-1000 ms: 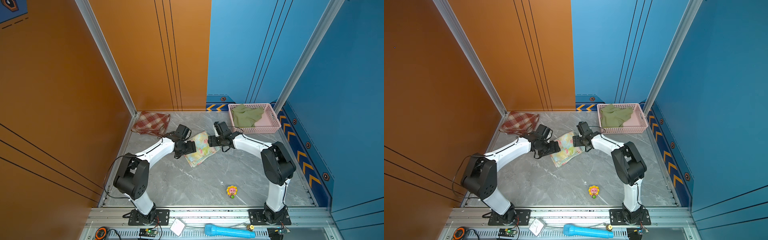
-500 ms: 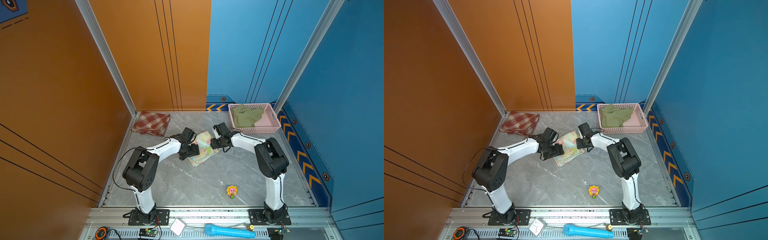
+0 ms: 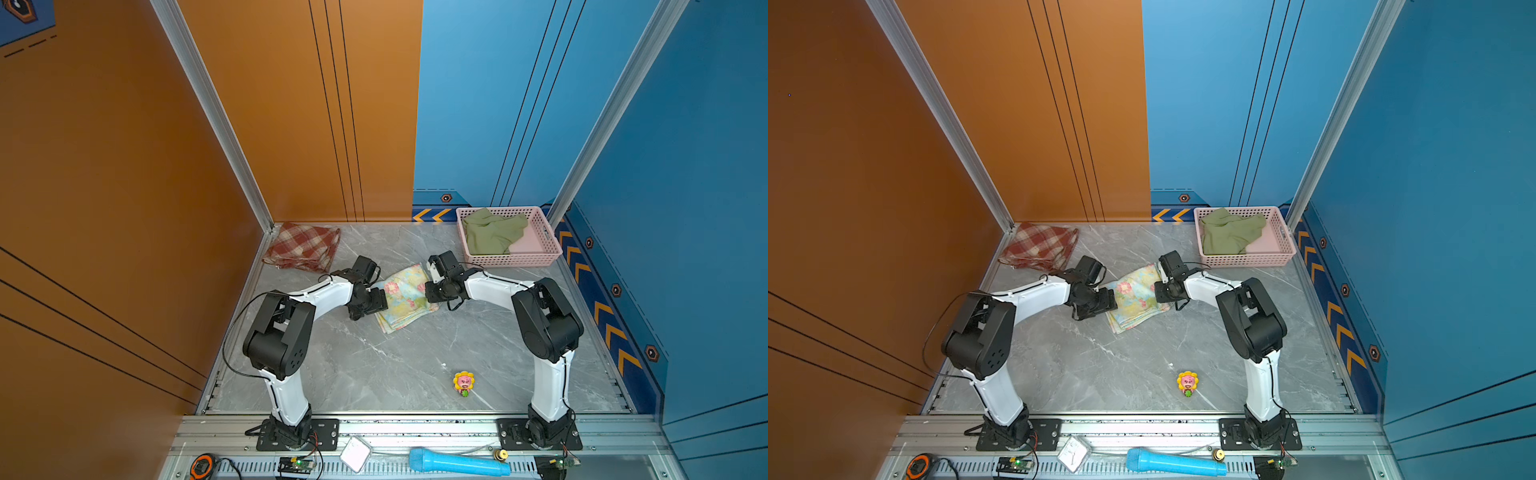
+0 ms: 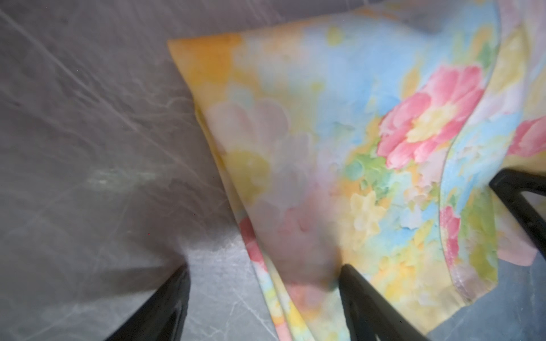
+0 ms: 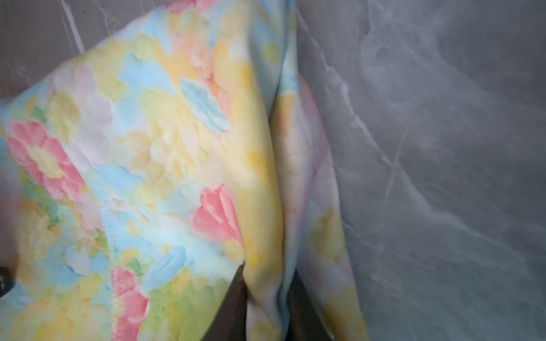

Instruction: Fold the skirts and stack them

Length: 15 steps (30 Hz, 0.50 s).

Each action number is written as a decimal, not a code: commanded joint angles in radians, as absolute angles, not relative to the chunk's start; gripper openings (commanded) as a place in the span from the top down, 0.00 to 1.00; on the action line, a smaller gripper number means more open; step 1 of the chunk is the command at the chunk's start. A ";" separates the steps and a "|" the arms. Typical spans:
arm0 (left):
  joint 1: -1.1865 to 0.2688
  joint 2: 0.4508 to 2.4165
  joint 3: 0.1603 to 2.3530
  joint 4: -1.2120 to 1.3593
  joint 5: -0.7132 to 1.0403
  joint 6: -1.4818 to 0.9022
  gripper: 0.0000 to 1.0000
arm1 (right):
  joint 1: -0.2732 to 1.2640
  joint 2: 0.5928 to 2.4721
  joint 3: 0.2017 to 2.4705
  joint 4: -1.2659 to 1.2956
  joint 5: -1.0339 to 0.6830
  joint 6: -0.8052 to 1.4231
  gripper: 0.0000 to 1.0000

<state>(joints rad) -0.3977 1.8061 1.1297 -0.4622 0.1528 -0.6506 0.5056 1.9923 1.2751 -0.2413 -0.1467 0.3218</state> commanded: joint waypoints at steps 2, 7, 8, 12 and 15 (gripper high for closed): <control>-0.385 1.774 1.081 -0.449 0.188 -0.648 0.19 | 0.522 1.960 1.195 -0.233 -0.148 0.472 0.80; -0.382 1.787 1.062 -0.422 0.219 -0.661 0.19 | 0.559 1.927 1.143 -0.191 -0.116 0.582 0.81; -0.382 1.792 1.058 -0.414 0.223 -0.662 0.19 | 0.564 1.917 1.131 -0.178 -0.110 0.600 0.81; -0.380 1.818 1.052 -0.395 0.240 -0.664 0.20 | 0.570 1.891 1.113 -0.147 -0.103 0.638 0.80; -0.375 1.844 1.051 -0.379 0.260 -0.666 0.21 | 0.566 1.891 1.118 -0.146 -0.110 0.644 0.80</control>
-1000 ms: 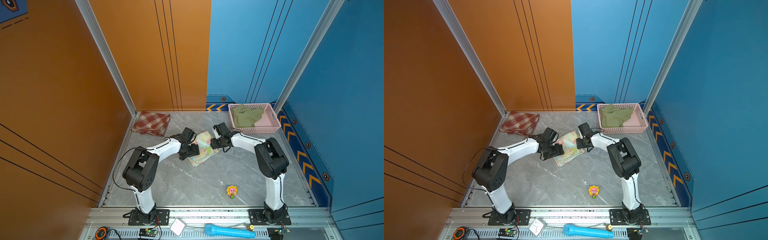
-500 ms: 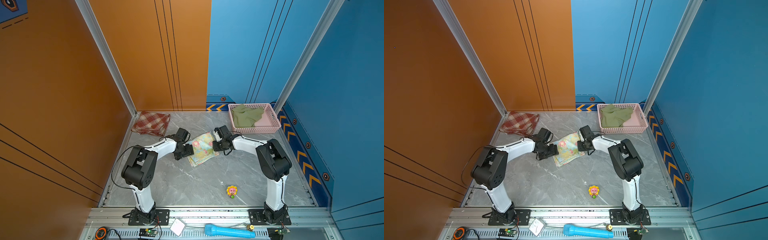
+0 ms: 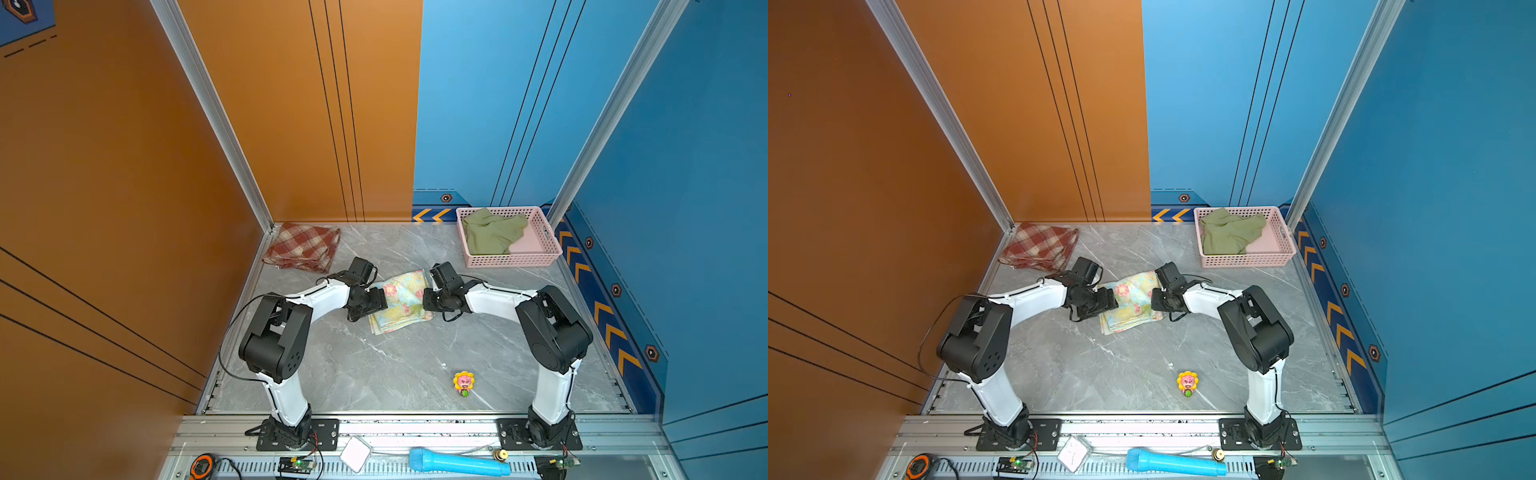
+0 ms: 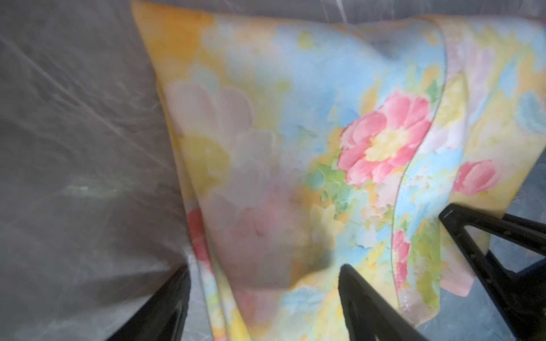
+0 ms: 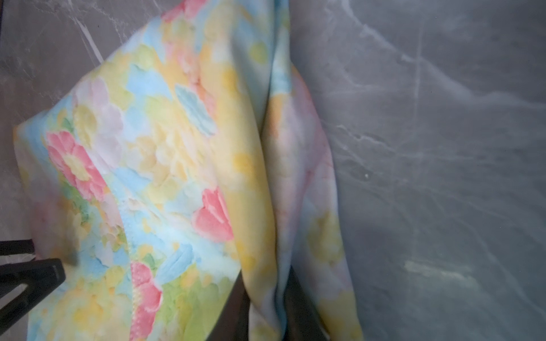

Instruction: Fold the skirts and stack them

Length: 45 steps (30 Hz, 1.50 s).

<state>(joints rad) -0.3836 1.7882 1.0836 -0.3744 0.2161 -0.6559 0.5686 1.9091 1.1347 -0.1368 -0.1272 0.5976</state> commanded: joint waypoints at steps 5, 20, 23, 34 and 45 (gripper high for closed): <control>-0.348 1.876 1.039 -0.368 0.272 -0.641 0.25 | 0.563 1.896 1.120 -0.146 -0.136 0.656 0.80; -0.341 1.943 0.941 -0.248 0.306 -0.672 0.30 | 0.551 1.932 1.112 -0.133 -0.174 0.675 0.81; -0.338 1.952 0.931 -0.211 0.325 -0.683 0.30 | 0.552 1.942 1.110 -0.119 -0.188 0.689 0.81; -0.344 1.991 0.917 -0.032 0.403 -0.730 0.37 | 0.551 1.948 1.110 -0.109 -0.199 0.703 0.81; -0.305 1.896 1.007 -0.104 0.364 -0.706 0.84 | 0.530 1.905 1.115 -0.116 -0.194 0.695 0.80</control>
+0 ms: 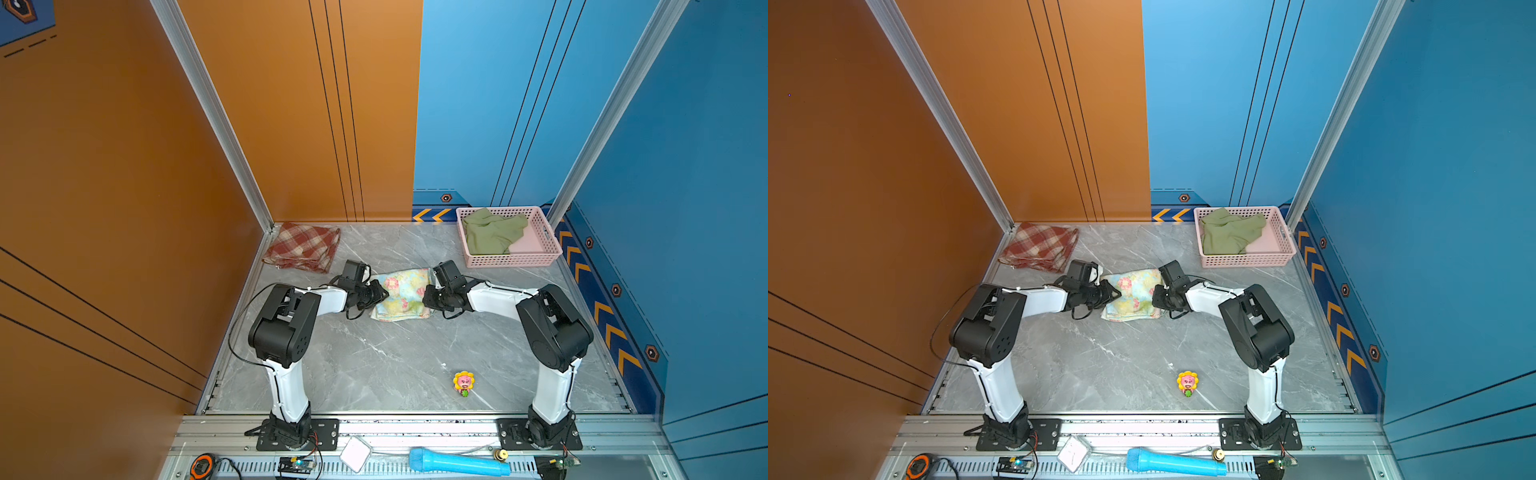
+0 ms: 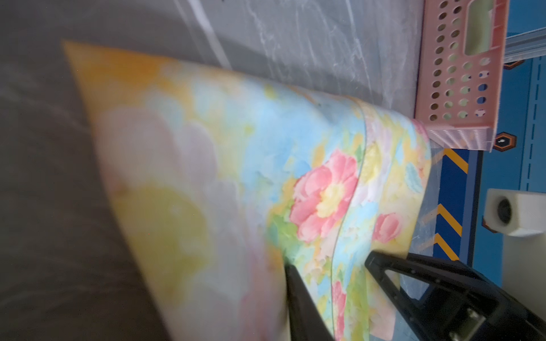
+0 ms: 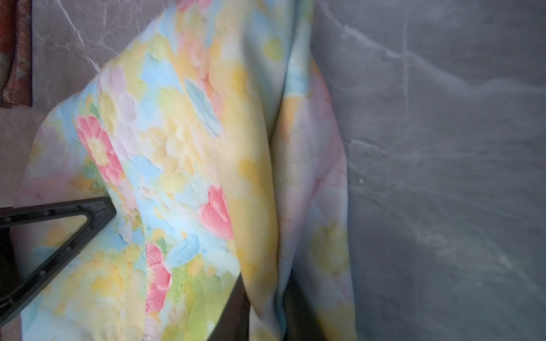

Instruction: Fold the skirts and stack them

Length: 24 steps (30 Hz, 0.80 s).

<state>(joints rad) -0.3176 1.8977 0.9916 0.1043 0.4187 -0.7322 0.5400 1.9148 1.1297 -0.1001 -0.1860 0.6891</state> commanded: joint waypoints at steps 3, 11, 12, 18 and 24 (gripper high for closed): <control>-0.295 1.872 1.089 -0.170 0.333 -0.674 0.97 | 0.525 1.878 1.118 -0.131 -0.187 0.679 0.76; -0.259 1.842 1.252 -0.260 0.318 -0.673 1.00 | 0.510 1.742 1.127 -0.204 -0.168 0.606 0.35; -0.252 1.844 1.281 -0.284 0.313 -0.665 1.00 | 0.507 1.723 1.130 -0.218 -0.158 0.595 0.32; -0.197 1.857 1.412 -0.339 0.291 -0.650 1.00 | 0.496 1.648 1.130 -0.247 -0.130 0.569 0.25; -0.137 1.889 1.524 -0.326 0.288 -0.685 1.00 | 0.492 1.639 1.128 -0.251 -0.120 0.569 0.25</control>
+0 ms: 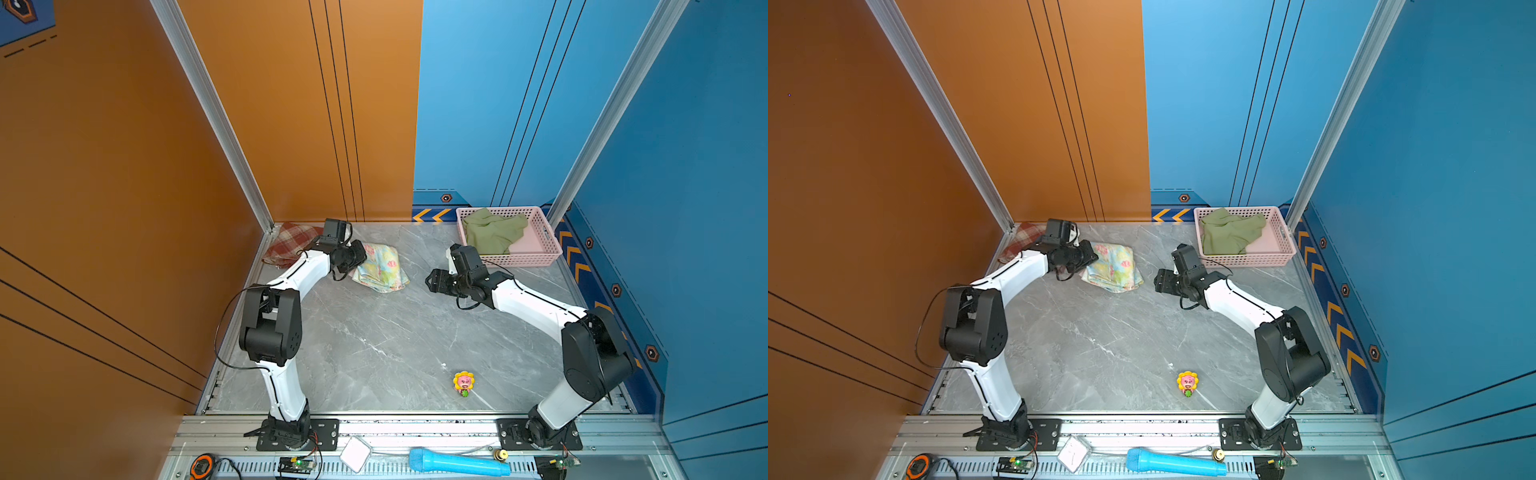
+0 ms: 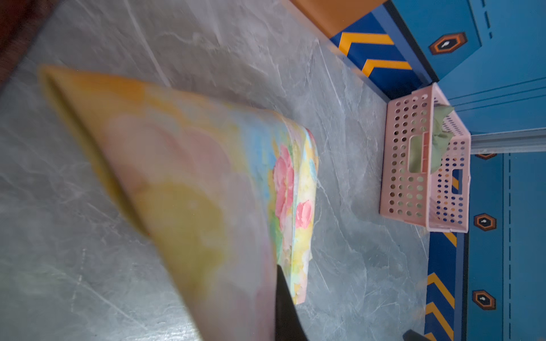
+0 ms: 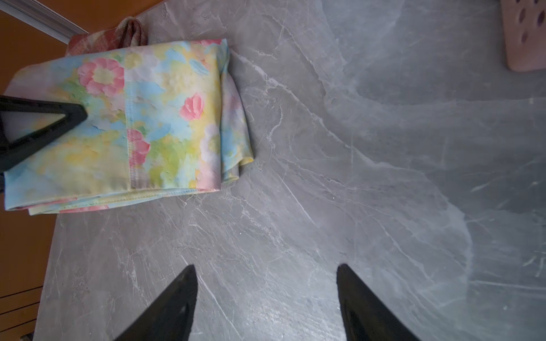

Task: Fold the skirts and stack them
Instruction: 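Lay the floral skirt on the plaid skirt with the left gripper while right withdraws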

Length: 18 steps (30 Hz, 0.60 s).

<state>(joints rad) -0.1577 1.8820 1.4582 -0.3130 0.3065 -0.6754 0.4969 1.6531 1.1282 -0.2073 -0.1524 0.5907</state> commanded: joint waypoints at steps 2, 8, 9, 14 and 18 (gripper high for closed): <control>-0.115 1.913 1.576 -0.320 0.288 -0.698 1.00 | 0.492 1.641 1.127 -0.252 -0.118 0.572 0.25; -0.034 2.012 1.742 -0.285 0.329 -0.759 1.00 | 0.492 1.635 1.104 -0.252 -0.093 0.574 0.25; -0.025 2.030 1.770 -0.280 0.337 -0.772 1.00 | 0.491 1.635 1.099 -0.252 -0.087 0.575 0.25; 0.025 2.115 1.880 -0.197 0.365 -0.876 1.00 | 0.489 1.647 1.092 -0.252 -0.078 0.579 0.25; 0.051 2.173 1.955 -0.081 0.389 -0.964 1.00 | 0.490 1.662 1.100 -0.252 -0.077 0.586 0.25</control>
<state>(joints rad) 0.0380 2.1563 1.8858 -0.2054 0.3382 -0.8772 0.4950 1.6531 1.1038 -0.2283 -0.1013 0.5915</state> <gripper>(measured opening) 0.074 0.754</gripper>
